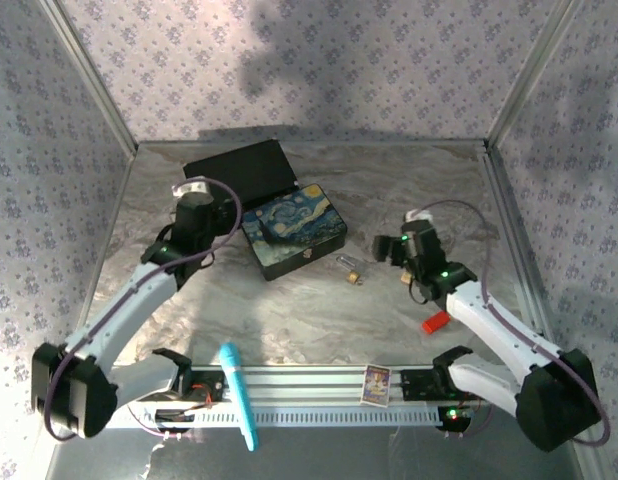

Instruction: Unlock a padlock with a key

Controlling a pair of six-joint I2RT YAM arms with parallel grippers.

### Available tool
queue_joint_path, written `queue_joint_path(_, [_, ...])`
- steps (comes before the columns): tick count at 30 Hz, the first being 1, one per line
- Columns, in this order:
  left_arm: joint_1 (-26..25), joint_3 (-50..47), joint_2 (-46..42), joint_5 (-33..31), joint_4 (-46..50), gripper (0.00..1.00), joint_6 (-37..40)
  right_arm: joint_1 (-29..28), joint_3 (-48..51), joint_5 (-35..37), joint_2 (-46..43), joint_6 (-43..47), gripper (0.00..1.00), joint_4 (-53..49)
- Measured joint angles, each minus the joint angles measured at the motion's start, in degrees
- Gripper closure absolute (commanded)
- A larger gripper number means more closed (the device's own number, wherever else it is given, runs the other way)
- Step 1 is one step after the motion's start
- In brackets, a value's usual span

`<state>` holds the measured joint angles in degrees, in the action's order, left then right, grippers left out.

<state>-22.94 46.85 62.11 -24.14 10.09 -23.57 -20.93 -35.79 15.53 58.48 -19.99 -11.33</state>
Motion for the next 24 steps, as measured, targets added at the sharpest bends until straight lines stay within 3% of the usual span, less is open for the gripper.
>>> queue_joint_path(4, [2.1,-8.7,-1.8,-9.1,-4.5,0.0,7.0,13.0,4.6,0.4,0.3,4.6,0.01,9.0])
queue_joint_path(8, [6.6,-18.2,-1.0,-10.8,-11.8,0.0,12.8,18.7,12.4,0.0,5.4,13.8,0.01,24.0])
queue_joint_path(16, [19.8,-24.6,11.6,-0.5,-31.5,0.0,14.1,23.7,15.8,-7.3,18.5,19.4,0.01,44.0])
queue_joint_path(20, [21.4,-24.5,15.0,4.9,-38.7,0.0,15.6,24.1,15.6,-10.3,25.8,19.4,0.01,53.4])
queue_joint_path(24, [22.3,-24.5,16.0,9.5,-42.3,0.0,16.9,23.8,15.6,-11.4,28.1,19.4,0.01,55.3])
